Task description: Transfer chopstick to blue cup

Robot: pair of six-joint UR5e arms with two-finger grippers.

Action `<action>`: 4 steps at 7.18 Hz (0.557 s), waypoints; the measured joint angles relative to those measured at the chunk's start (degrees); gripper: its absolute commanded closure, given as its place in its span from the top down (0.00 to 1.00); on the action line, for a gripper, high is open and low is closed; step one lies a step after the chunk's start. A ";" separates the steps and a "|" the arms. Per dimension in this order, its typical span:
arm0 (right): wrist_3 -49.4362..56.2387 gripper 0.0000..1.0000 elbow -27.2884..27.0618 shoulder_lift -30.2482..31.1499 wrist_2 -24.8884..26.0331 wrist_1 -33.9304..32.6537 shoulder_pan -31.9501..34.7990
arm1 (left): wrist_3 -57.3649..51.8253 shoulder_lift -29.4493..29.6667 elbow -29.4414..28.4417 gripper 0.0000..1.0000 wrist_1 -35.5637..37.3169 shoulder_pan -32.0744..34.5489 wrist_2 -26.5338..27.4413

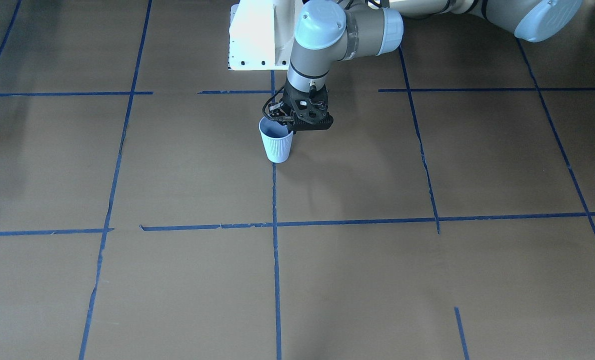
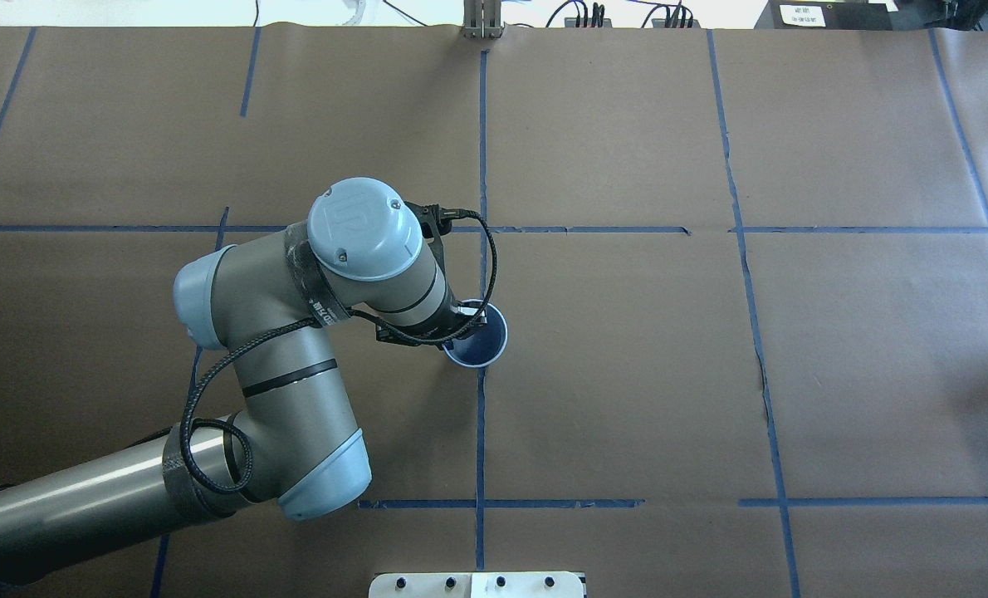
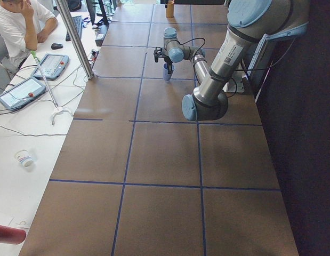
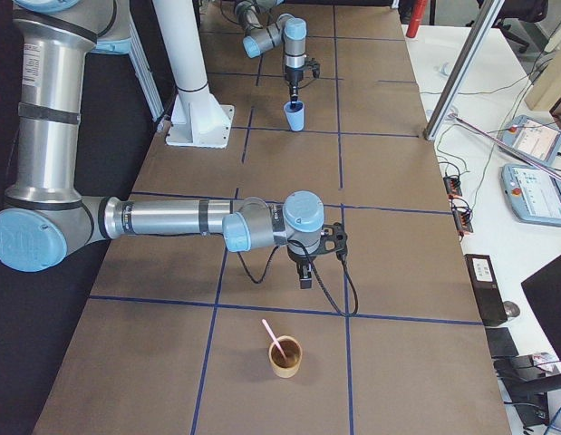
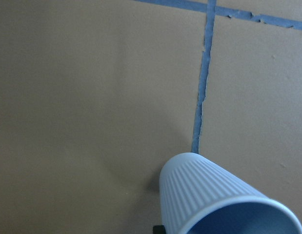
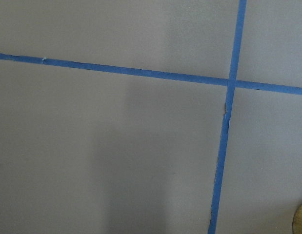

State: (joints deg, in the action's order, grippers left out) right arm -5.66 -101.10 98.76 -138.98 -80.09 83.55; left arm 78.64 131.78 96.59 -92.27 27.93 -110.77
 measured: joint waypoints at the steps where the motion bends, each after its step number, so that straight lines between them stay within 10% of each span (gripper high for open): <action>1: -0.22 1.00 0.04 -0.03 0.00 0.00 -0.06 | -0.04 -0.01 -0.04 0.60 -0.15 -0.18 -0.03; 2: -0.31 1.00 0.38 -0.05 0.06 -0.04 -0.10 | -0.11 -0.05 -0.07 0.93 -0.32 -0.27 -0.05; 4: -0.24 0.95 1.74 -0.02 0.36 -0.01 -0.09 | -0.13 -0.19 0.77 1.00 -0.45 0.13 0.02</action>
State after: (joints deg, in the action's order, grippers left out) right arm -5.91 -99.36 98.74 -138.62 -80.10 83.46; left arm 78.52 131.58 97.35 -92.72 28.07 -110.75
